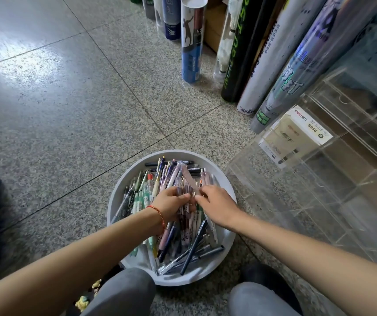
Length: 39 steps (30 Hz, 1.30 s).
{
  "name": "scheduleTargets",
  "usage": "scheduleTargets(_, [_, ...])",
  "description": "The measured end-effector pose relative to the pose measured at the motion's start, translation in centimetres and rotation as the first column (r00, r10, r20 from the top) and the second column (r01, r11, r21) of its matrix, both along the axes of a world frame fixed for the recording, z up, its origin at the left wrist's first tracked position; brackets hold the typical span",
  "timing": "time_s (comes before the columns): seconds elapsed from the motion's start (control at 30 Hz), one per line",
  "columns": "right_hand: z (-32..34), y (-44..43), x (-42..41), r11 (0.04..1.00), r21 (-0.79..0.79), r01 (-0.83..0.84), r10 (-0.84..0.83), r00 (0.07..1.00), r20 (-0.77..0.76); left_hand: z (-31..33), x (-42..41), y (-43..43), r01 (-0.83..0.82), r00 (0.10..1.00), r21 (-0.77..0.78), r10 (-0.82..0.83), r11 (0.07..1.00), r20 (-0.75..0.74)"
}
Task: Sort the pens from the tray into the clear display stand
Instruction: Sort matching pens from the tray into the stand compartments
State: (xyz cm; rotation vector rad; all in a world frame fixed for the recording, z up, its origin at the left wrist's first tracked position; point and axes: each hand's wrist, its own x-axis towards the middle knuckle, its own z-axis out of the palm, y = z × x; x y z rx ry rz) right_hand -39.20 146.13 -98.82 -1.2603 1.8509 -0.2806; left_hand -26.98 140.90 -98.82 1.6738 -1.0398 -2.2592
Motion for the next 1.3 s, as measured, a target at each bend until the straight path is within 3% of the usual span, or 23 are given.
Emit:
scheduleTargets(0.23, [-0.4,0.9,1.0,0.969,-0.229,0.09,-0.094,0.996,-0.004,-0.4,0.2,-0.7,0.009,0.999,-0.174,-0.002,0.985,0.042])
scheduleTargets(0.37, [-0.9,1.8,2.0,0.947,-0.29,0.135,-0.132,0.991,0.033,0.1,0.1,-1.3,-0.139,0.99,-0.061,0.138,0.988,-0.022])
scheduleTargets(0.43, [-1.0,1.8,1.7,0.96,-0.23,0.157,-0.153,0.988,0.036,0.1,0.8,-1.9,-0.17,0.984,-0.008,0.169,0.985,-0.06])
scheduleTargets(0.6, [-2.2,1.6,0.3,0.987,0.15,0.056,-0.041,0.994,-0.098,0.2,2.8,-3.7,-0.103,0.978,0.127,0.124,0.986,-0.17])
scheduleTargets(0.8, [-2.5,1.0,-0.2,0.98,0.19,0.052,-0.036,0.995,-0.089,0.5,2.5,-3.6,-0.004,0.974,0.199,0.049,0.98,-0.222])
scheduleTargets(1.0, [-1.6,0.6,-1.5,0.968,0.19,0.166,-0.178,0.983,0.044,0.7,1.6,-3.3,0.107,0.967,0.206,-0.053,0.973,-0.251])
scheduleTargets(1.13, [0.9,-0.4,-2.1,0.939,0.107,0.326,-0.342,0.867,0.363,1.4,1.1,-3.1,0.206,0.948,0.169,-0.154,0.964,-0.279])
scheduleTargets(1.2, [2.3,-1.1,-2.2,0.946,0.085,0.312,-0.315,0.828,0.463,1.8,0.8,-3.1,0.244,0.935,0.171,-0.185,0.954,-0.303])
scheduleTargets(1.3, [3.8,-1.6,-2.3,0.955,0.044,0.292,-0.277,0.834,0.477,2.7,0.2,-3.5,0.29,0.908,0.164,-0.218,0.943,-0.357])
